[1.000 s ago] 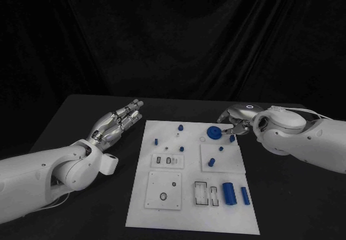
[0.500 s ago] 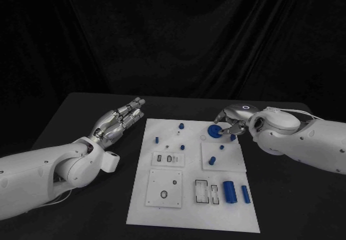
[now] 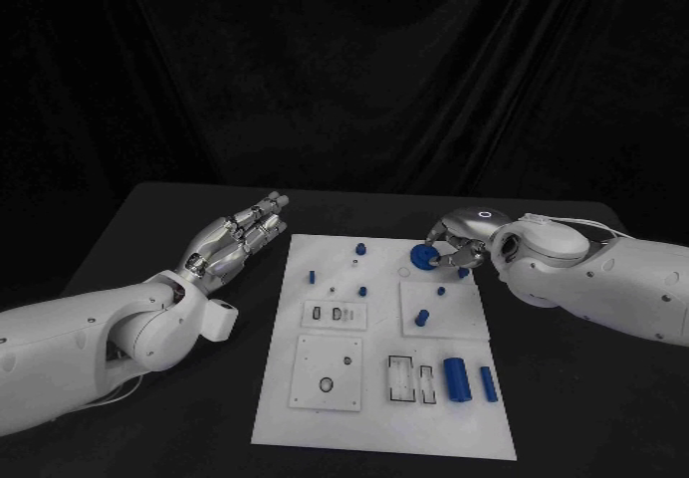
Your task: Assemble the parts on the task board
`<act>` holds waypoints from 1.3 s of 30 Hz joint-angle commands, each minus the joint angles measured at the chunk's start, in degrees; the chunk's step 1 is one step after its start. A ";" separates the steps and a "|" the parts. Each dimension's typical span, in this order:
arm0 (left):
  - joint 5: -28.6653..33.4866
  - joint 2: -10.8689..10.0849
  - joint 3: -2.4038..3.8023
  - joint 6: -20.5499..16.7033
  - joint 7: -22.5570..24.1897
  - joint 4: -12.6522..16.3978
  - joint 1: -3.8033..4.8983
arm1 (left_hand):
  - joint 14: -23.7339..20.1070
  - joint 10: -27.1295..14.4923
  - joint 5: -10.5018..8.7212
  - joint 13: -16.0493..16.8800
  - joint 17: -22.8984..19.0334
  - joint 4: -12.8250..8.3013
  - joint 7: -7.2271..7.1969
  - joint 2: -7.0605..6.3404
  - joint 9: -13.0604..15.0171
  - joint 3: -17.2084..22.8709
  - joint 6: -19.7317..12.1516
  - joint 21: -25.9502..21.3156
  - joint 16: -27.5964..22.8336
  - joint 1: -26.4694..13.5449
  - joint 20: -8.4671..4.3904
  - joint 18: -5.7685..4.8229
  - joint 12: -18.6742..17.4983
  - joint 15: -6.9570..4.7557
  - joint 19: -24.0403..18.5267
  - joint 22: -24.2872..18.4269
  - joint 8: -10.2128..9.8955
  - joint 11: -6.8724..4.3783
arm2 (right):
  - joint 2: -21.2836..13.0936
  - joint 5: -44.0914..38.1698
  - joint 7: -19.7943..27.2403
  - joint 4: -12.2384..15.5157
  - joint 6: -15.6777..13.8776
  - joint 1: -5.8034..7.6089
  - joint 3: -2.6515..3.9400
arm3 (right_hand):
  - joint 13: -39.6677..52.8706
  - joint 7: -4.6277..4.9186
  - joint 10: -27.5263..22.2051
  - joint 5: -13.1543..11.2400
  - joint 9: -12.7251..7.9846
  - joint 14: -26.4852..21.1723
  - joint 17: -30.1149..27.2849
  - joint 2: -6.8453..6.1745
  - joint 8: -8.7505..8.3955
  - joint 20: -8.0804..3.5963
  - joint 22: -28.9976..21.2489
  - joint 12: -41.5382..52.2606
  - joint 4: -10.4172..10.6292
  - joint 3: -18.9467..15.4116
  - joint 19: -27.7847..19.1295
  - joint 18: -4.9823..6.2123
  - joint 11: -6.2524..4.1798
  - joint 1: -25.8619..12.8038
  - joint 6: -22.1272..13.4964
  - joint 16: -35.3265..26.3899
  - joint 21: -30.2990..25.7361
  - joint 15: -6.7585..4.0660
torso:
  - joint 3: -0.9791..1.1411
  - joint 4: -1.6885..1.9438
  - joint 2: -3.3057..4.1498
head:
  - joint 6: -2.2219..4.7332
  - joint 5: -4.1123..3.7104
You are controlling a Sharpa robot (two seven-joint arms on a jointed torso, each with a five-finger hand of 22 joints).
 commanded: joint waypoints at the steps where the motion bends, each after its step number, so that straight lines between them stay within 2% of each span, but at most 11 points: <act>1: -0.19 0.14 0.05 0.84 3.35 0.00 0.05 | -0.02 -0.02 0.29 0.03 -0.06 0.05 0.11 0.09 0.05 0.29 0.12 0.20 -0.21 0.56 0.42 1.04 -0.13 0.48 0.06 0.09 0.23 0.51 | 0.15 -0.05 0.61 -0.27 0.07 -0.63 -0.10 | 15.06 0.00 5.97 0.09 0.31 5.95 15.07 0.46 0.33 0.27 8.03 0.14 -0.46 0.09 0.16 -0.45 0.27 -0.14 0.41 0.15 0.13 0.31 | -0.01 -0.03 -0.01 | -0.02 -0.08; 5: -0.19 0.23 0.05 0.92 3.34 -0.15 0.04 | -0.02 -0.01 0.29 0.04 -0.06 0.04 0.13 0.07 0.04 0.32 0.09 0.20 -0.21 0.58 0.44 1.05 -0.13 0.52 0.06 0.09 0.23 0.53 | 0.32 0.00 1.06 -0.44 -0.24 -1.04 -0.10 | 15.06 -0.31 5.97 1.49 1.57 5.95 15.07 0.71 1.44 0.32 8.16 0.14 -0.92 0.23 0.15 -0.43 0.07 0.07 1.28 0.15 0.13 0.27 | 0.01 -0.02 0.00 | -0.14 -0.22; 10: -0.19 0.27 0.05 0.97 3.32 -0.28 0.02 | -0.02 -0.01 0.29 0.04 -0.06 0.04 0.13 0.07 0.04 0.32 0.09 0.20 -0.21 0.58 0.44 1.05 -0.13 0.52 0.06 0.09 0.23 0.53 | 0.35 0.02 1.74 -0.46 -0.91 -1.28 -0.10 | 15.06 -1.25 5.97 7.02 5.20 5.95 15.07 1.42 5.27 -0.24 8.47 0.14 -2.08 0.50 0.19 -0.43 -0.67 0.20 3.27 0.15 0.15 -0.30 | 0.02 0.01 -0.02 | -0.11 -0.10; 14: -0.19 0.24 0.05 0.98 3.30 -0.34 0.01 | -0.02 -0.04 0.29 0.03 -0.06 0.03 0.15 0.06 0.02 0.35 -0.07 0.20 -0.21 0.60 0.47 1.04 -0.13 0.56 0.06 0.09 0.20 0.55 | 0.25 0.05 2.18 -0.37 -1.60 -1.35 -0.10 | 15.06 -1.35 5.97 9.95 7.11 5.95 15.07 1.54 6.85 -0.39 8.68 0.14 -2.44 0.73 0.28 -0.49 -0.78 -0.15 2.75 0.15 0.19 -0.53 | 0.01 -0.04 -0.02 | -0.18 0.01; 19: -0.19 0.20 0.04 0.96 3.23 -0.43 0.00 | -0.02 -0.04 0.29 0.03 -0.06 0.03 0.15 0.06 0.02 0.35 -0.07 0.20 -0.21 0.60 0.47 1.04 -0.13 0.56 0.06 0.09 0.20 0.55 | -0.23 0.86 2.35 0.32 -2.65 -1.38 -0.09 | 15.06 -1.20 5.97 12.19 8.29 5.95 15.07 1.43 7.76 -0.42 8.96 0.14 -2.31 0.95 0.48 -0.56 -0.73 -0.73 2.33 0.15 0.41 -0.53 | -0.02 0.00 -0.01 | -0.08 0.17; 22: -0.19 0.14 0.04 0.92 3.12 -0.41 0.00 | -0.02 -0.05 0.29 0.03 -0.06 0.02 0.16 0.05 0.01 0.40 -0.20 0.20 -0.21 0.62 0.50 1.04 -0.14 0.60 0.06 0.09 0.18 0.57 | -0.59 1.54 2.31 1.04 -3.19 -1.30 -0.07 | 15.06 -1.06 5.97 12.98 8.68 5.95 15.07 1.39 7.96 -0.36 9.09 0.14 -1.92 1.02 0.57 -0.60 -0.61 -1.31 1.94 0.15 0.51 -0.44 | -0.02 -0.14 -0.06 | -0.20 0.37; 24: -0.19 0.13 0.04 0.90 3.11 -0.36 0.00 | -0.02 -0.05 0.29 0.03 -0.06 0.02 0.16 0.05 0.01 0.40 -0.20 0.20 -0.21 0.62 0.50 1.04 -0.14 0.60 0.06 0.09 0.18 0.57 | -0.91 1.87 2.29 1.70 -3.67 -1.06 -0.06 | 15.06 -1.03 5.97 13.60 8.87 5.95 15.07 1.38 8.03 -0.34 9.21 0.14 -1.64 1.12 0.67 -0.64 -0.59 -1.68 1.71 0.15 0.64 -0.41 | -0.04 0.00 -0.05 | -0.39 0.18; 27: -0.19 0.07 0.04 0.86 3.11 -0.30 -0.01 | -0.02 -0.05 0.29 0.03 -0.06 0.02 0.16 0.05 0.01 0.40 -0.20 0.20 -0.21 0.62 0.50 1.04 -0.14 0.60 0.06 0.09 0.18 0.57 | -1.20 2.11 2.27 2.59 -4.22 -0.50 -0.05 | 15.06 -1.01 5.97 13.97 8.99 5.95 15.07 1.37 8.09 -0.32 9.26 0.14 -1.48 1.19 0.70 -0.65 -0.58 -1.87 1.63 0.15 0.67 -0.40 | -0.03 0.13 0.02 | -0.28 0.18; 30: -0.19 0.06 0.04 0.83 3.06 -0.42 -0.01 | -0.02 -0.05 0.30 0.03 -0.06 0.00 0.19 0.05 0.01 0.45 -0.19 0.22 -0.21 0.65 0.52 1.04 -0.13 0.64 0.08 0.10 0.17 0.61 | -1.40 2.57 2.13 3.63 -4.29 0.21 -0.05 | 15.06 -0.98 5.97 15.13 9.32 5.95 15.07 1.35 8.33 -0.29 9.49 0.14 -1.04 1.44 0.89 -0.72 -0.55 -2.39 1.58 0.15 0.93 -0.38 | 0.00 -0.05 0.04 | -0.33 0.37; 37: -0.19 0.38 0.04 1.04 2.97 -0.76 -0.02 | -0.02 -0.07 0.31 0.02 -0.06 -0.01 0.20 0.05 0.00 0.47 -0.23 0.21 -0.21 0.67 0.54 1.04 -0.14 0.65 0.07 0.09 0.17 0.62 | -1.17 5.59 2.13 5.55 -3.69 0.91 -0.04 | 15.06 -0.73 5.97 16.11 9.49 5.95 15.07 1.31 8.27 -0.26 9.71 0.14 -0.54 1.76 1.06 -0.79 -0.43 -2.95 1.16 0.15 1.15 -0.32 | -0.07 0.00 0.01 | -0.57 0.28; 39: -0.19 0.50 0.04 1.17 2.90 -0.88 -0.03 | -0.02 -0.07 0.31 0.02 -0.06 -0.01 0.20 0.05 0.00 0.47 -0.23 0.21 -0.21 0.67 0.54 1.04 -0.14 0.65 0.07 0.09 0.17 0.62 | -0.77 6.04 2.16 5.97 -3.47 0.99 -0.04 | 15.06 -0.57 5.97 16.31 9.51 5.95 15.07 1.31 8.24 -0.22 9.73 0.14 -0.39 1.85 1.06 -0.79 -0.34 -3.12 1.05 0.15 1.15 -0.26 | -0.01 0.02 0.03 | -0.75 0.02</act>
